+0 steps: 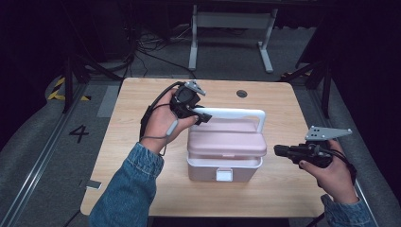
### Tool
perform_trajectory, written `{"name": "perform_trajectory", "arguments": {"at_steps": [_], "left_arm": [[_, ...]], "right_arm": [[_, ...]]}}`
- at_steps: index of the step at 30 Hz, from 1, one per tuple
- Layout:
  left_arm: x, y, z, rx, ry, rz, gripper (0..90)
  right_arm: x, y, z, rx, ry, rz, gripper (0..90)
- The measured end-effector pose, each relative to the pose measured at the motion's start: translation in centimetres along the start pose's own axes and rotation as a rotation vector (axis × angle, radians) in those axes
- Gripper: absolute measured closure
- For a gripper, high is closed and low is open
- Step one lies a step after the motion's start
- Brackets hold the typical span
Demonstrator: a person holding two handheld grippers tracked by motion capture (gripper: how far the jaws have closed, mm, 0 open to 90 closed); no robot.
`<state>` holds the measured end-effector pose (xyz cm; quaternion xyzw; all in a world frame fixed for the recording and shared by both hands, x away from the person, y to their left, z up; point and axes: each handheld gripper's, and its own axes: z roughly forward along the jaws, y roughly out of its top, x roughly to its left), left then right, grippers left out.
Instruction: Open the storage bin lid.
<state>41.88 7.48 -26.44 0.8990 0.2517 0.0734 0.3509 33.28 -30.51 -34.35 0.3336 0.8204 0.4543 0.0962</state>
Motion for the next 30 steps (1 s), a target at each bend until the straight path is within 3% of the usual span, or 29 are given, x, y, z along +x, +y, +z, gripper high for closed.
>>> {"name": "perform_trajectory", "arguments": {"at_steps": [4, 12, 19, 22, 26, 30], "left_arm": [[0.1, 0.0, 0.0, -0.003, -0.005, -0.006, 63.4], [0.2, -0.1, 0.1, -0.005, -0.004, -0.006, 63.3], [0.3, -0.4, 0.1, -0.03, 0.0, -0.002, 63.1], [0.4, -0.7, 0.2, -0.045, -0.025, -0.008, 56.5], [0.3, -1.3, -0.1, -0.053, 0.038, 0.001, 38.7], [0.4, -2.3, -1.0, -0.068, 0.05, -0.007, 36.6]], "right_arm": [[0.7, 0.1, 1.3, 0.005, 0.033, -0.023, 88.7], [1.2, 0.1, 3.0, -0.02, 0.105, -0.02, 90.0], [1.6, 0.1, 3.6, -0.054, 0.145, -0.03, 90.0], [1.7, 0.2, 3.5, -0.064, 0.142, -0.034, 90.0], [1.7, 0.2, 3.4, -0.066, 0.136, -0.035, 90.0], [1.6, 0.4, 3.4, -0.066, 0.136, -0.041, 90.0]]}}
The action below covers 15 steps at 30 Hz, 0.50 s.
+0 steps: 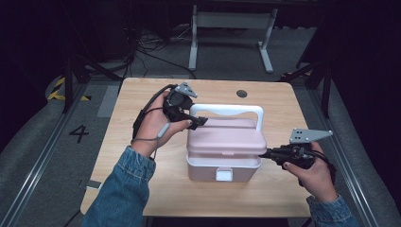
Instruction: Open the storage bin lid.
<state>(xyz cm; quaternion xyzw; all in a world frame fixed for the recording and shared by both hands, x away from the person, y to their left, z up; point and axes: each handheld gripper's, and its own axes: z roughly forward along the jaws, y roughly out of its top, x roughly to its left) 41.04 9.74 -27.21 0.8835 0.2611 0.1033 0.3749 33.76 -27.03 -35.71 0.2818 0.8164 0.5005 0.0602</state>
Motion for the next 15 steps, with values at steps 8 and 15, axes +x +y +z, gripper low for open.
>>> {"name": "perform_trajectory", "arguments": {"at_steps": [8, 15], "left_arm": [[0.3, -2.6, -2.3, 0.009, 0.043, -0.017, 35.2], [0.1, -5.1, -3.1, 0.035, 0.057, -0.035, 34.8]], "right_arm": [[-0.1, 0.5, -0.1, -0.012, -0.006, -0.009, 90.0], [-0.2, 1.0, -0.2, -0.031, -0.009, -0.014, 90.0]]}}
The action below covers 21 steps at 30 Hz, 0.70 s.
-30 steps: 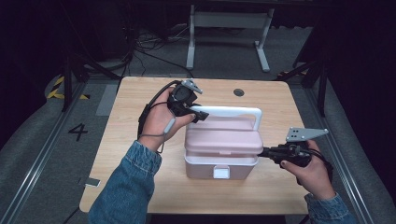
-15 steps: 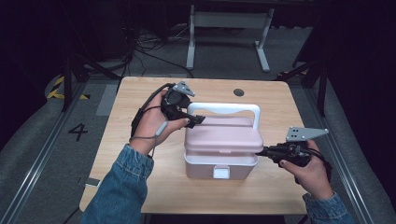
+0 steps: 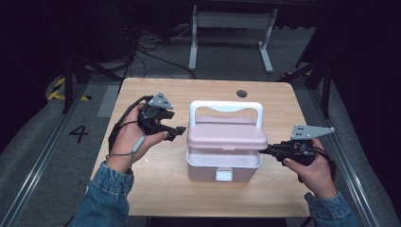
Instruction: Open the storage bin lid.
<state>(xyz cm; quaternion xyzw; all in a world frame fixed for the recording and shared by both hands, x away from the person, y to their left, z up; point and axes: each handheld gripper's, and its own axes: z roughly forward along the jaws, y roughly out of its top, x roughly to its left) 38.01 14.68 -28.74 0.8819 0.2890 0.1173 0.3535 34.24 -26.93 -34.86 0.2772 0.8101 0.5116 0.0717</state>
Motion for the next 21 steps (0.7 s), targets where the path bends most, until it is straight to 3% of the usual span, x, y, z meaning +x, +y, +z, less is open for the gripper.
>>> {"name": "perform_trajectory", "arguments": {"at_steps": [5, 9, 14, 21], "left_arm": [[-0.2, -1.6, 0.2, 0.027, -0.002, 0.015, 33.8], [-0.5, -2.3, 0.7, 0.02, 0.0, 0.025, 33.0], [-0.9, -2.4, 1.1, -0.004, 0.026, 0.056, 31.2], [-1.8, -2.0, 1.5, -0.028, 0.029, 0.081, 30.5]], "right_arm": [[-0.1, 0.3, 0.1, -0.012, 0.005, -0.003, 90.0], [-0.1, 0.7, 0.2, -0.022, 0.011, -0.006, 90.0], [-0.2, 1.2, 0.3, -0.044, 0.02, -0.01, 90.0], [-0.5, 1.8, 0.2, -0.087, 0.007, -0.009, 90.0]]}}
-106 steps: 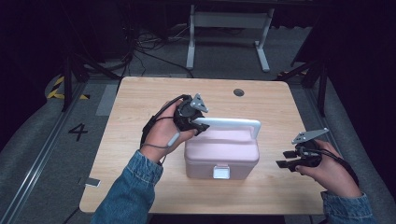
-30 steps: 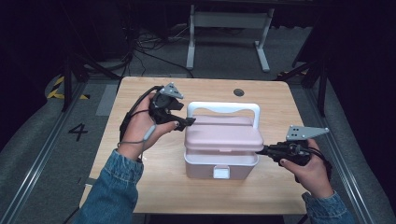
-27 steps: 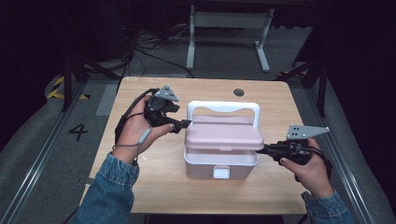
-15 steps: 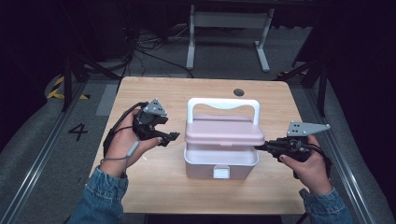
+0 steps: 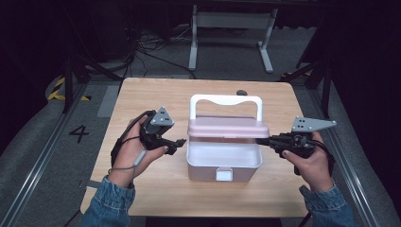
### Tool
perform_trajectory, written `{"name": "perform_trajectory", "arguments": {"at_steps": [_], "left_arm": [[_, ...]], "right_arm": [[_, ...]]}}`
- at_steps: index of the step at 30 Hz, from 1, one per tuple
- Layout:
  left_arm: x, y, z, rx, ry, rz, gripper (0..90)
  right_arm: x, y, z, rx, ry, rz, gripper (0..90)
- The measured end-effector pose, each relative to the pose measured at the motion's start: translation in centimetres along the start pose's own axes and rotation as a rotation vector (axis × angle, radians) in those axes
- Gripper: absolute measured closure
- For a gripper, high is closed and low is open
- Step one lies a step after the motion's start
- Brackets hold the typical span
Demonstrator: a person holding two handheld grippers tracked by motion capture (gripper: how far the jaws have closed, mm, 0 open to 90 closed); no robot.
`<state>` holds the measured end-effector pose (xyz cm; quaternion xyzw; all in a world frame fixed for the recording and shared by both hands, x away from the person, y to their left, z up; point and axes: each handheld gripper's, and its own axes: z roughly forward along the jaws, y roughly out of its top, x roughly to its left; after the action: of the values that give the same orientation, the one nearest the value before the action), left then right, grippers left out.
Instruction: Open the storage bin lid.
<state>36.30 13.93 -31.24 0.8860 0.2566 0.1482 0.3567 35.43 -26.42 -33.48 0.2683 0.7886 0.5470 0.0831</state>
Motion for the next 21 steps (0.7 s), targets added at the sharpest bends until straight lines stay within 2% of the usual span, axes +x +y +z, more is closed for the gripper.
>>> {"name": "perform_trajectory", "arguments": {"at_steps": [4, 9, 13, 21], "left_arm": [[-0.3, 0.5, 0.2, -0.039, 0.008, 0.01, 30.9], [-0.6, 1.3, 0.2, -0.071, 0.018, 0.01, 30.9], [-0.8, 1.9, 0.1, -0.09, 0.006, 0.02, 30.0], [-1.1, 3.3, 0.0, -0.149, 0.044, 0.052, 31.1]], "right_arm": [[-0.1, 0.1, -0.1, -0.014, -0.004, 0.004, 90.0], [-0.1, 0.5, -0.5, -0.058, -0.028, 0.007, 90.0], [-0.1, 0.7, -0.8, -0.078, -0.047, -0.002, 90.0], [-0.1, 1.0, -1.1, -0.101, -0.05, 0.007, 90.0]]}}
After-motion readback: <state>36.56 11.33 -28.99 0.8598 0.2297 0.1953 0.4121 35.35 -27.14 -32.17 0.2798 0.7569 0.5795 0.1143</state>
